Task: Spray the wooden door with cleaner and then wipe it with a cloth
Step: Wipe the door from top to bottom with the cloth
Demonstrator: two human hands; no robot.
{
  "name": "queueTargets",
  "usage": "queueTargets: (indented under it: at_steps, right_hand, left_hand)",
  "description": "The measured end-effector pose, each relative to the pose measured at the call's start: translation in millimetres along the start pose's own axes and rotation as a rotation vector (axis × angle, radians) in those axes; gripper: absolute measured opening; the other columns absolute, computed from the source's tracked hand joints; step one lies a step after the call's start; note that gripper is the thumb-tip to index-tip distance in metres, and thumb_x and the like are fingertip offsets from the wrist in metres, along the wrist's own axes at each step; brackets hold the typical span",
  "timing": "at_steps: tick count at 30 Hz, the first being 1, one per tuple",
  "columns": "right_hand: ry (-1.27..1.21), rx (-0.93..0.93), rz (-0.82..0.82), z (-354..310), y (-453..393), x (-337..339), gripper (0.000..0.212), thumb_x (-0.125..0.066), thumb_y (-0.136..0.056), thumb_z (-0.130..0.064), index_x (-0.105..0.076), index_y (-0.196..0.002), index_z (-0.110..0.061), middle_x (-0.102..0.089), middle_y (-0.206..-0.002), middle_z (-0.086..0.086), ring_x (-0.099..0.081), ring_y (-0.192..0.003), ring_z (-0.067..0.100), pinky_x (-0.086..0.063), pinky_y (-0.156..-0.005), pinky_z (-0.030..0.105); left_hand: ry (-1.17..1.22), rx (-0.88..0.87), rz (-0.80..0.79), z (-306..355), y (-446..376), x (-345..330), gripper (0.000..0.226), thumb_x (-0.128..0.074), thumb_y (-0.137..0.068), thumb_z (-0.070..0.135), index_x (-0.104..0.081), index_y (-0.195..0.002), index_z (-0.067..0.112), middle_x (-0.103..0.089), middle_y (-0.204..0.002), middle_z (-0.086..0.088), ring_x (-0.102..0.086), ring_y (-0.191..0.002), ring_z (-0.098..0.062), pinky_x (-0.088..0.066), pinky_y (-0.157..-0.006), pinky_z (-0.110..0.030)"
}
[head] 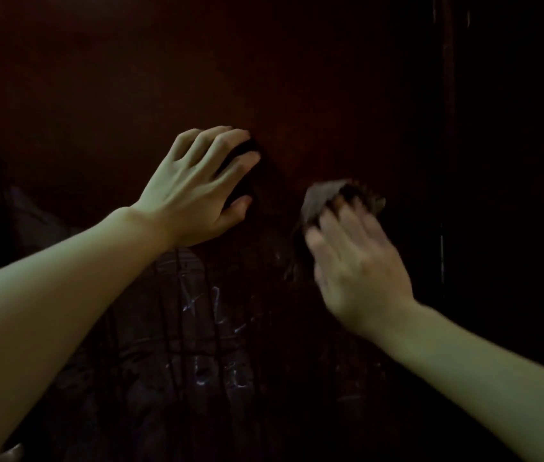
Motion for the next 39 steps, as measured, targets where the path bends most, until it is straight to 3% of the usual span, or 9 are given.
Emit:
queueTargets:
  at_steps: [5,12,20,24,28,34,39]
  right_hand:
    - [-0.015,0.144,-0.066,-16,12,-4,0.033,-0.053,-0.090,-0.016,-0.063,-0.119,-0.004,-0.062,-0.126,0.019,-0.051,-0.126,0.038,-0.025,-0.118,0.047]
    - [0.018,-0.062,0.023,-18,-70,-5,0.037,-0.047,-0.095,-0.017,-0.057,-0.127,-0.001,-0.055,-0.135,0.022,-0.044,-0.133,0.040,-0.025,-0.117,0.049]
    - [-0.038,0.245,-0.118,-73,-8,-26,0.035,-0.052,-0.090,-0.019,-0.061,-0.122,-0.005,-0.062,-0.128,0.017,-0.049,-0.130,0.036,-0.026,-0.117,0.049]
    - [-0.027,0.088,0.010,-65,-70,-21,0.036,-0.051,-0.090,-0.018,-0.062,-0.121,-0.003,-0.061,-0.128,0.020,-0.050,-0.128,0.038,-0.027,-0.117,0.048]
    - [-0.028,0.006,0.015,-81,-84,-26,0.038,-0.051,-0.092,-0.018,-0.058,-0.126,-0.002,-0.057,-0.133,0.020,-0.044,-0.132,0.039,-0.022,-0.119,0.049]
    - [-0.049,0.334,-0.140,-132,-21,-45,0.038,-0.053,-0.088,-0.024,-0.062,-0.122,-0.007,-0.062,-0.129,0.015,-0.048,-0.131,0.035,-0.023,-0.119,0.047]
    - [-0.044,0.197,-0.026,-126,-80,-42,0.036,-0.051,-0.090,-0.019,-0.062,-0.119,-0.002,-0.061,-0.128,0.020,-0.050,-0.129,0.037,-0.026,-0.118,0.048]
  left_hand:
    - [0.012,0.047,-0.043,-15,24,2,0.063,-0.047,-0.087,0.049,-0.050,-0.131,0.004,-0.046,-0.138,-0.020,-0.041,-0.128,-0.036,-0.032,-0.103,-0.048]
    - [0.033,0.145,-0.016,-33,47,2,0.071,-0.052,-0.081,0.050,-0.046,-0.131,0.000,-0.045,-0.138,-0.021,-0.037,-0.128,-0.034,-0.034,-0.103,-0.050]
    - [0.025,0.247,-0.064,-55,71,2,0.081,-0.051,-0.079,0.058,-0.044,-0.134,-0.001,-0.043,-0.141,-0.021,-0.039,-0.129,-0.037,-0.032,-0.105,-0.048]
    - [0.022,0.287,-0.069,-68,80,2,0.079,-0.050,-0.078,0.056,-0.045,-0.133,0.000,-0.042,-0.142,-0.020,-0.039,-0.130,-0.037,-0.031,-0.105,-0.048]
    - [0.013,0.265,-0.063,-72,89,-2,0.076,-0.051,-0.079,0.054,-0.046,-0.132,0.000,-0.042,-0.142,-0.021,-0.038,-0.130,-0.037,-0.031,-0.105,-0.047]
    - [0.017,0.194,-0.029,-80,94,-3,0.072,-0.055,-0.081,0.055,-0.048,-0.129,0.001,-0.044,-0.140,-0.021,-0.039,-0.130,-0.035,-0.034,-0.104,-0.048]
    - [0.010,0.143,-0.041,-91,97,-1,0.067,-0.054,-0.083,0.049,-0.049,-0.130,0.001,-0.045,-0.140,-0.020,-0.040,-0.130,-0.035,-0.034,-0.103,-0.048]
Point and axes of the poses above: each hand's wrist, its own y-axis away from the middle knuckle, its own x-axis out of the back of the hand, z = x × y, the point moved 3 cm from there along -y, towards the middle knuckle
